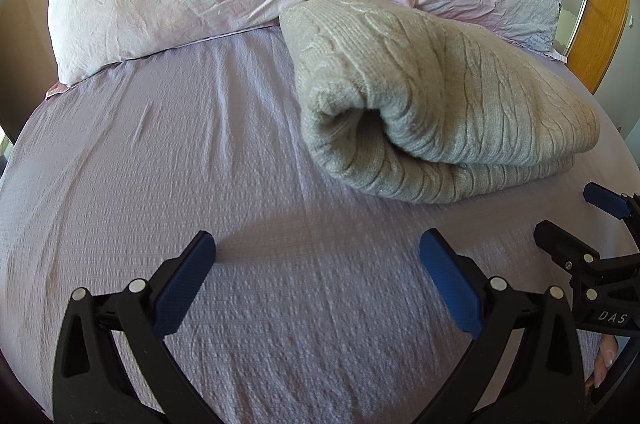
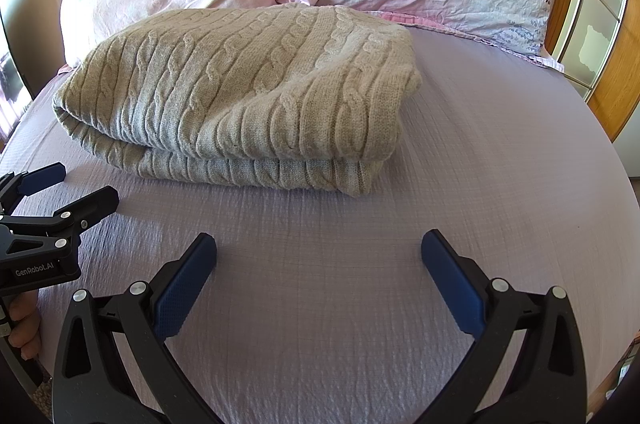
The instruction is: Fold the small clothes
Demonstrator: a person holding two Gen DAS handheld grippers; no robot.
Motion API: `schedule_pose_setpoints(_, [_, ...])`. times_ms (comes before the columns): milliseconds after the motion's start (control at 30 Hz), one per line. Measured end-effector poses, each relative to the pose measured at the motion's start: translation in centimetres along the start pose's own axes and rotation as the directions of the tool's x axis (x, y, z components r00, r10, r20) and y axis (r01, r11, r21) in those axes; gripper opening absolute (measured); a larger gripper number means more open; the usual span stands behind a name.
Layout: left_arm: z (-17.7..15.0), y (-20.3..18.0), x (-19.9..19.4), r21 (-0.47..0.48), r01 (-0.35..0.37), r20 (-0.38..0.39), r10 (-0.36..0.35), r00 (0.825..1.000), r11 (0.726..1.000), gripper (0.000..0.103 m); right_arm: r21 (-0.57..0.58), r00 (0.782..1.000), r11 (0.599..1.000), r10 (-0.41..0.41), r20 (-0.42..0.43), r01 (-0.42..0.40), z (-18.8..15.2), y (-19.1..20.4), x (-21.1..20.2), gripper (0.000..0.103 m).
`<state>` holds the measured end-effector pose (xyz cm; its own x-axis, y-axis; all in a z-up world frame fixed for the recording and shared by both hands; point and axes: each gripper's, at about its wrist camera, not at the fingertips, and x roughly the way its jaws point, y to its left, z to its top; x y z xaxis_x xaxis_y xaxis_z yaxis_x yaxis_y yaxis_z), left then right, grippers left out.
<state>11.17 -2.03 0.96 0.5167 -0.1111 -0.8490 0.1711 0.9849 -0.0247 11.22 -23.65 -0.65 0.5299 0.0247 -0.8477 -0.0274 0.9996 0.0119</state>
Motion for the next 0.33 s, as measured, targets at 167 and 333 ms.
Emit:
schedule_pose_setpoints(167, [0.06,0.05,0.05,0.000,0.001,-0.001,-0.001,1.000,1.000,0.101,0.000,1.000,1.000,0.000,0.000,0.000,0.02,0.00,0.00,0.102])
schedule_pose_setpoints(333, [0.01,0.02,0.00,-0.001,-0.001,-0.001,0.001,1.000,1.000,0.101,0.000,1.000,1.000,0.000,0.000,0.000,0.03,-0.01,0.01,0.102])
